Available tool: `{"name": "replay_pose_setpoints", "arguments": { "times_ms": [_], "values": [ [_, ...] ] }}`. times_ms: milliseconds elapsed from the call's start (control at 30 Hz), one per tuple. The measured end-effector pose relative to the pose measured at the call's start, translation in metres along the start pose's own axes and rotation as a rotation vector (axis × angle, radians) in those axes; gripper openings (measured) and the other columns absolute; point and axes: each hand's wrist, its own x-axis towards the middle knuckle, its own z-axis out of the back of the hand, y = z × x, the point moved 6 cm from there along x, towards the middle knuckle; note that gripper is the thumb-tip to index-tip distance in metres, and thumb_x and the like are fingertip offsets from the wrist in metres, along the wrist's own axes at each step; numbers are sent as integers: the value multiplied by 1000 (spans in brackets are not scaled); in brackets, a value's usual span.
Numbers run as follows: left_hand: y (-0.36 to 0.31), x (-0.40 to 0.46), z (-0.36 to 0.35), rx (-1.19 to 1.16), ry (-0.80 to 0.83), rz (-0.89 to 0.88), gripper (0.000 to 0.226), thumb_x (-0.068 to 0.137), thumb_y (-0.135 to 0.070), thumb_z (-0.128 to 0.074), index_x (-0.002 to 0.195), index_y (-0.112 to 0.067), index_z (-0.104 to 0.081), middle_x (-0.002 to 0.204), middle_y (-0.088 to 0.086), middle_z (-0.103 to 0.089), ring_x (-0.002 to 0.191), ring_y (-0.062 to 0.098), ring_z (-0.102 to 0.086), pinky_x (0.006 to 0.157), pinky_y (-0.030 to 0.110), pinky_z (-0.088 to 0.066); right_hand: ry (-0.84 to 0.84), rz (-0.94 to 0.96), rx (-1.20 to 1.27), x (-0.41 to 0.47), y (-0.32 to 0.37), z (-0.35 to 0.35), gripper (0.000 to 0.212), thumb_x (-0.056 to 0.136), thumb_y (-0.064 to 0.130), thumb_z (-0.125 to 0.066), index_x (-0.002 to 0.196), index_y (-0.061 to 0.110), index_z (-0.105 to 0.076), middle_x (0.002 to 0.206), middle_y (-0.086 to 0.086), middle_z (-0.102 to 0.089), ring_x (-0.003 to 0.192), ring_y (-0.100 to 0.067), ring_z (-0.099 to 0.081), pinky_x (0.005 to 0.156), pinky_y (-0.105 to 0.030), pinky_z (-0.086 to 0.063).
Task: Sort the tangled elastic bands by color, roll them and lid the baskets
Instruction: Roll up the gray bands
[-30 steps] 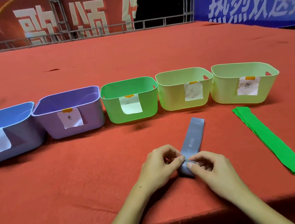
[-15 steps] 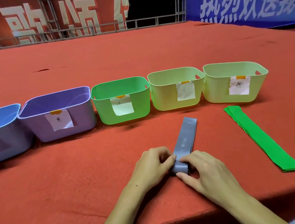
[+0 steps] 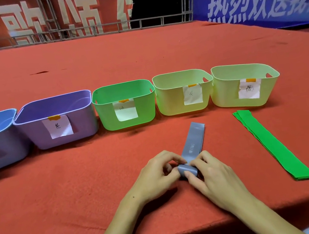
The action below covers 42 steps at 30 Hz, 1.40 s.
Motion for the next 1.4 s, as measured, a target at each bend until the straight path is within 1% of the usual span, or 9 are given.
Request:
{"name": "replay_pose_setpoints", "arguments": {
  "times_ms": [133,233,333,600,700,800,967,1167,1400],
  "values": [
    [2,0,-1,19,61,-34,43,82,-24,-75,122,-39,-68,117,-15,-66,81,15,-62,83,43,-57,29,-42,29,1,-6,-2,42,100,64,-40,117,32,-62,102,15,-42,90,-11,-58,74,-33,-49],
    [4,1,-2,111,53,-36,44,88,-33,-83,126,-42,-63,121,-23,-65,93,7,-65,87,41,-57,45,-66,56,2,-9,-3,37,101,62,-42,118,34,-61,103,14,-42,92,-9,-58,78,-33,-49],
    [3,1,-2,205,38,-27,42,93,-40,-79,130,-45,-59,124,-29,-63,107,-5,-62,94,37,-55,56,-79,85,2,-10,-4,37,102,62,-41,119,35,-60,105,13,-44,95,-10,-58,82,-33,-49],
    [1,1,-2,222,33,4,35,97,-58,-67,127,-41,-62,122,-26,-67,111,-2,-64,94,42,-55,38,-122,243,2,-14,-4,44,102,59,-43,136,36,-60,106,18,-54,98,-4,-59,88,-31,-49],
    [1,2,-2,224,29,14,37,98,-61,-64,130,-42,-64,121,-26,-69,111,-2,-64,94,42,-55,-24,-149,303,2,-15,2,27,101,55,-53,122,39,-58,100,18,-62,91,-6,-61,83,-33,-52],
    [2,3,-3,235,30,36,39,98,-63,-61,132,-45,-63,123,-26,-69,111,-1,-64,95,43,-55,-22,-103,274,1,-11,6,23,99,53,-54,117,39,-57,109,21,-55,89,-5,-62,81,-33,-54],
    [4,8,-4,272,42,73,36,102,-59,-56,134,-45,-60,127,-25,-69,116,2,-63,98,46,-53,48,-26,86,0,-12,4,55,88,53,-63,138,37,-47,126,19,-44,97,-4,-63,79,-35,-59],
    [3,10,-9,307,79,75,26,106,-56,-49,127,-45,-59,117,-18,-68,110,9,-64,96,47,-52,32,4,25,4,-9,6,48,92,53,-65,135,35,-50,118,17,-52,94,-6,-65,75,-31,-57],
    [6,11,-12,318,38,91,42,108,-59,-45,147,-46,-51,125,-19,-53,114,7,-61,97,38,-48,58,-45,-8,11,-9,4,49,93,57,-59,136,33,-52,112,15,-50,94,-10,-63,76,-31,-52]
  ]
}}
